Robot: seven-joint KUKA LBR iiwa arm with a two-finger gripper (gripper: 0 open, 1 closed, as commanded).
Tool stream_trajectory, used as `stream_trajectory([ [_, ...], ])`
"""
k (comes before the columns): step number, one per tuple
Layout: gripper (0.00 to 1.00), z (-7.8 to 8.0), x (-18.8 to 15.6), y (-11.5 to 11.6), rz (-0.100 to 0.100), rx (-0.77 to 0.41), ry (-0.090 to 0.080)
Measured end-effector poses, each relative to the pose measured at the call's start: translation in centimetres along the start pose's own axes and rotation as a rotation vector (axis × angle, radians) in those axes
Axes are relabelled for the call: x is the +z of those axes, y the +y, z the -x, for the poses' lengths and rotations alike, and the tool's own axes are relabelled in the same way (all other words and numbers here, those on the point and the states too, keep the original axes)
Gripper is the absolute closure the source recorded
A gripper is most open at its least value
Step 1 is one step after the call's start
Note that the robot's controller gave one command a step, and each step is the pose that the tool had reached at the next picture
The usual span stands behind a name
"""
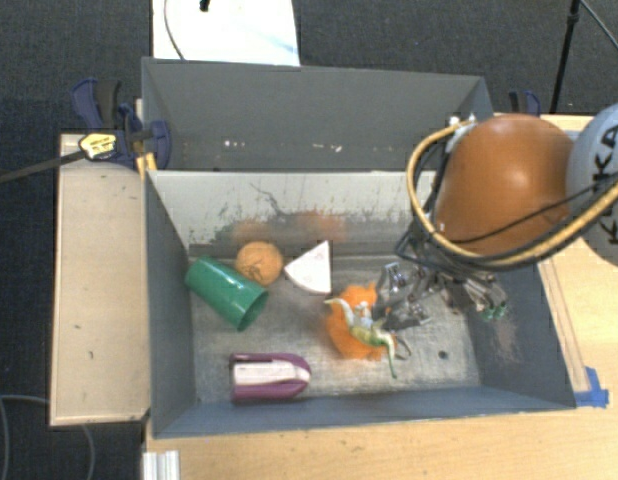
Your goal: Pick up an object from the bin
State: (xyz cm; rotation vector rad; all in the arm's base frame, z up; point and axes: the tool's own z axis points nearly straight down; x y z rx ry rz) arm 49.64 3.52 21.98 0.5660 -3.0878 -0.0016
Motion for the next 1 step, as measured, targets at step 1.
stream_trajectory([
  [1,1.00,0.45,-1.97,0.02,0.000,-0.007,-0.002],
])
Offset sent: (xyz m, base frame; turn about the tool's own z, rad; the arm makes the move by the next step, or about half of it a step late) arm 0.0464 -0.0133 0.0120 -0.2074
